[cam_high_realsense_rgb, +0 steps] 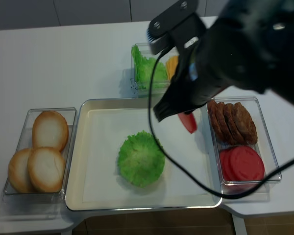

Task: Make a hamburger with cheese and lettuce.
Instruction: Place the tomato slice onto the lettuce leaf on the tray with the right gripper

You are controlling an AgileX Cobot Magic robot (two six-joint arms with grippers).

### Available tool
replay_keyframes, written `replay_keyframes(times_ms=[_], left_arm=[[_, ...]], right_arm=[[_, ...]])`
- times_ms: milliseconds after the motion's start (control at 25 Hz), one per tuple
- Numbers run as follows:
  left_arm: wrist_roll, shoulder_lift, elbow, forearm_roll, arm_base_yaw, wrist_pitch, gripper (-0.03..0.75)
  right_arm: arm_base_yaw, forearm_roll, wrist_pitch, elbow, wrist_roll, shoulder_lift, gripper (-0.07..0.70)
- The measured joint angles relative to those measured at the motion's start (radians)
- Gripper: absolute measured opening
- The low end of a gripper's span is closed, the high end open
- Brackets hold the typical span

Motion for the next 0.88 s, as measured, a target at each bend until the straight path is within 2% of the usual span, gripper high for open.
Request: replay_keyframes(times_ms=[400, 680, 880], left_arm=[[0.0, 0.0, 0.0, 0.0, 0.0, 0.0, 0.401], [0.0, 0.0, 0.0, 0.0, 0.0, 0.0, 0.401], [0.0, 0.0, 0.0, 0.0, 0.0, 0.0, 0.401]], right_arm=[[0.087, -0.11, -0.04, -0.036, 0.004, 0.19, 0.066], [0.097, -0.129, -0.095, -0.036, 0.005, 0.242, 0.066], [0.097, -0.117, -0.112, -0.036, 0.007, 0.254, 0.066]])
